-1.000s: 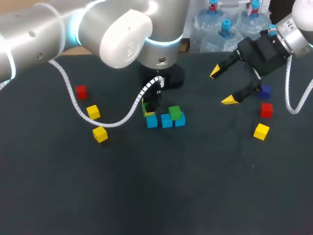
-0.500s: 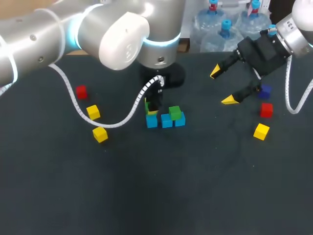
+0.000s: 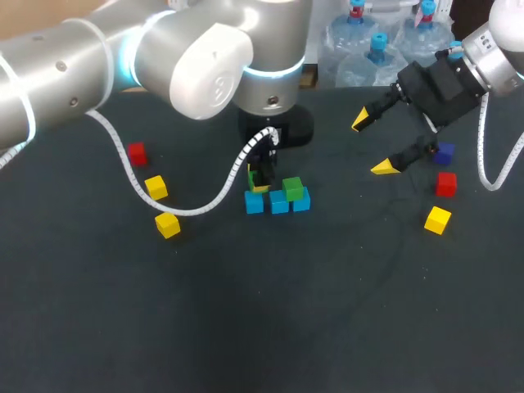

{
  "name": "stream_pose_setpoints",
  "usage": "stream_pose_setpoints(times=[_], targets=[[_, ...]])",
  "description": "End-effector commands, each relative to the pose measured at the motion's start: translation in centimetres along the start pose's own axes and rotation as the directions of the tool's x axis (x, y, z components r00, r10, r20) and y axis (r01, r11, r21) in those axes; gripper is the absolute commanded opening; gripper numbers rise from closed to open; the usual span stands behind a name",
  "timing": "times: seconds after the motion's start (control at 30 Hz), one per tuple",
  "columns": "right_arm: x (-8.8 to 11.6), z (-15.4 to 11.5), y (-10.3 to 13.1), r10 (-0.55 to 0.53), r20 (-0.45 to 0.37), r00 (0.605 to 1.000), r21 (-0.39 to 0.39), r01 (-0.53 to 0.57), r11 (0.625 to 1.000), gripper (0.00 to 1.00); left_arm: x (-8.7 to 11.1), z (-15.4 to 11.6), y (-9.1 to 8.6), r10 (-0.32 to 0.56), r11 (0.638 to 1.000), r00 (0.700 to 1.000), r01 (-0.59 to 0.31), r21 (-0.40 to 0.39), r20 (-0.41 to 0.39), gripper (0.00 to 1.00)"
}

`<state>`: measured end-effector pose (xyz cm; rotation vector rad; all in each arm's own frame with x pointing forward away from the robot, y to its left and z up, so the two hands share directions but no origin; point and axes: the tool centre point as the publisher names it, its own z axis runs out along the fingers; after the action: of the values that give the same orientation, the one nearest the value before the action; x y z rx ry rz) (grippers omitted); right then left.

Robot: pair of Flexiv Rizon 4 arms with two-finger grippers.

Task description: Place the blue cubes, place green cubes on the blue cubes, place the yellow cubes on the green cubes, then place the red cubes on the yellow cubes, and place purple cube on the red cubes.

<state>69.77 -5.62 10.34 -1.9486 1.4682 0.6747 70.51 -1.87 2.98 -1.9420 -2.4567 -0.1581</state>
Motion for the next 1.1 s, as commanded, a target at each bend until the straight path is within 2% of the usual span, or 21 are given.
stream_pose_setpoints(times=[0.03, 0.67, 1.1], targets=[[0.0, 0.0, 0.0, -0.001, 0.001, 1.000, 0.001, 0.001, 1.000, 1.00, -0.1, 0.3, 0.3, 0.004, 1.000, 1.000, -0.004, 0.007, 0.005, 0.00], [0.0, 0.0, 0.0, -0.001, 0.001, 1.000, 0.001, 0.001, 1.000, 1.00, -0.4, 0.6, 0.8, 0.017, 1.000, 0.999, -0.017, 0.012, 0.033, 0.00], [0.0, 0.0, 0.0, -0.001, 0.001, 1.000, 0.001, 0.001, 1.000, 1.00, -0.8, 0.0, -0.2, 0.044, 0.999, 0.999, -0.044, -0.007, -0.025, 0.00]])
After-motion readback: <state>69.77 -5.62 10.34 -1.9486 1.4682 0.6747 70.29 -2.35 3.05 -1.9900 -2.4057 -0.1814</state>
